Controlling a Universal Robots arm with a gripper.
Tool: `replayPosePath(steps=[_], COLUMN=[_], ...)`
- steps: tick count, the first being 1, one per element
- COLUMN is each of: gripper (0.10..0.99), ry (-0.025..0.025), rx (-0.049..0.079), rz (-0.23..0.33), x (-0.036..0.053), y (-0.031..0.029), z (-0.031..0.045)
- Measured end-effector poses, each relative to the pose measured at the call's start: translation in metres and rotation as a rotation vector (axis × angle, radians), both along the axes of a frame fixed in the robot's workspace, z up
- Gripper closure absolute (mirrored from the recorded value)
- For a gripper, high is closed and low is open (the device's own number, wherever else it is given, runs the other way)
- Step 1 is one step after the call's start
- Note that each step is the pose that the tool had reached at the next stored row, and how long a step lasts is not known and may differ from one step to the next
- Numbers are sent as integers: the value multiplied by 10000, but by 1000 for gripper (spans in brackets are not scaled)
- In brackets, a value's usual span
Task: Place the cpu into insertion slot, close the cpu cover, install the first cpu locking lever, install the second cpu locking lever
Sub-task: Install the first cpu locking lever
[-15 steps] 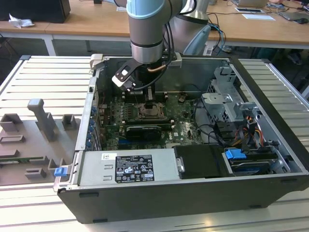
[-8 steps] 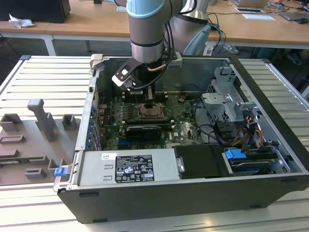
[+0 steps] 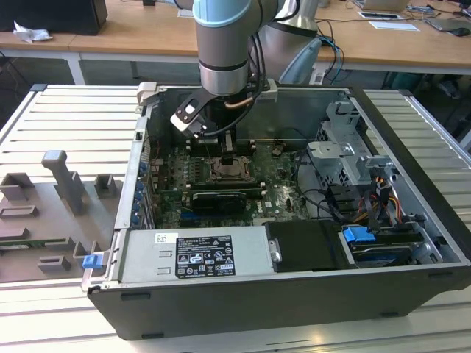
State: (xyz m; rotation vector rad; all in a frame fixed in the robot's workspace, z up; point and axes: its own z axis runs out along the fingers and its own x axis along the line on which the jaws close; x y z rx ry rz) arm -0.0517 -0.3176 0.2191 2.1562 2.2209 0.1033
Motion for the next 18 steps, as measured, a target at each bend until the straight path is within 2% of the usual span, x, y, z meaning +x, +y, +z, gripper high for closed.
replayPosePath(steps=[18], gripper=[980], ry=[1], rx=[-1], rz=[0], x=[0], y=[0], z=[14])
